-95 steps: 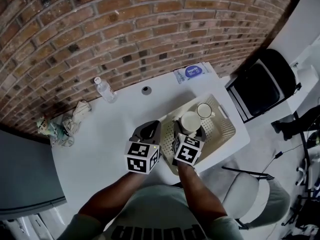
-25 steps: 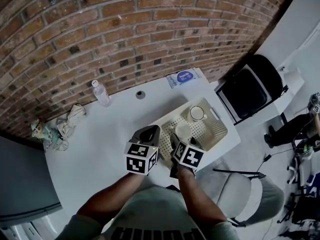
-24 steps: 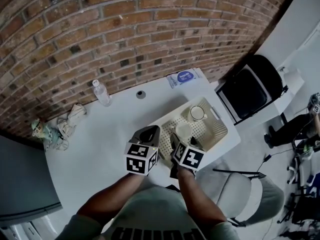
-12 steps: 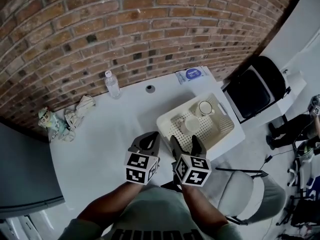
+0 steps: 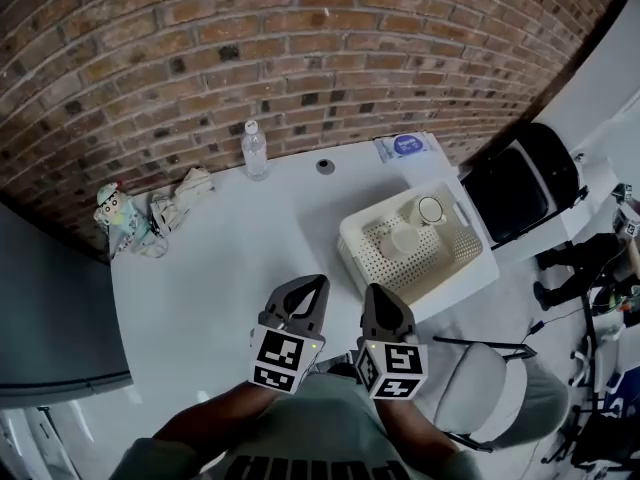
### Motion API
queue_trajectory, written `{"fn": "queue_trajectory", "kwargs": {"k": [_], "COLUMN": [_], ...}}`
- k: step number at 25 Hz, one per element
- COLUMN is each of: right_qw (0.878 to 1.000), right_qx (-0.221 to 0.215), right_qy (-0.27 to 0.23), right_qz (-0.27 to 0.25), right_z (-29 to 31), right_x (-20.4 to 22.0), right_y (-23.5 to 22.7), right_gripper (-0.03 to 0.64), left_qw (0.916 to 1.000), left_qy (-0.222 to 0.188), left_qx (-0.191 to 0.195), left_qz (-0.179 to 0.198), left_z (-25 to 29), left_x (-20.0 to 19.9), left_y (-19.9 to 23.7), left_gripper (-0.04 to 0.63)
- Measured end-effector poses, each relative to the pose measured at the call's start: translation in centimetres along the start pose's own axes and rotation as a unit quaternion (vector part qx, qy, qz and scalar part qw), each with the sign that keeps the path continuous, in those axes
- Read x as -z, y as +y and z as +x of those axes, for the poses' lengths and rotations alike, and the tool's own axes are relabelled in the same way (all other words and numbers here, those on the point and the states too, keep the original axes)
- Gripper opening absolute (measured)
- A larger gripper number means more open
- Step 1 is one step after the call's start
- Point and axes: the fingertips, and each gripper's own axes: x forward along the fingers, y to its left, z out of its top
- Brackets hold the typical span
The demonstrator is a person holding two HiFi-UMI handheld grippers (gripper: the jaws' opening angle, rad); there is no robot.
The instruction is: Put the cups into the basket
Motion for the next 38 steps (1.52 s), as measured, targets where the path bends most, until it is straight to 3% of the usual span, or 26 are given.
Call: {"fn": "queue_trajectory", "kwargs": {"k": [7, 18, 38], "right_qw": [0.998, 0.991, 0.974], "right_qx": [-0.046, -0.107, -0.198], "right_qy": [-0.029, -0.041, -0.008], "right_qz": [-0.042, -0.076, -0.112], "right_z": [-2.4, -6.2, -9.5], "right_x": [-2.2, -3.5, 1.7], "right_y": [0.7, -3.4, -5.6], "right_gripper": [0.014, 0.014, 0.011], "left_qw": [0.9998, 0.997, 0.9881], "left_qy": [-0.015, -0.028, -0.033], "left_qx": [-0.012, -0.068, -0.145], "left_qz": [-0.01, -0.022, -0.037], "left_z": [-1.9, -2.0, -2.8], "left_x": [-0.9, -1.9, 1.4], "left_y": [-1.8, -7.0, -12.9], "left_gripper": [0.003, 0.003, 0.003]}}
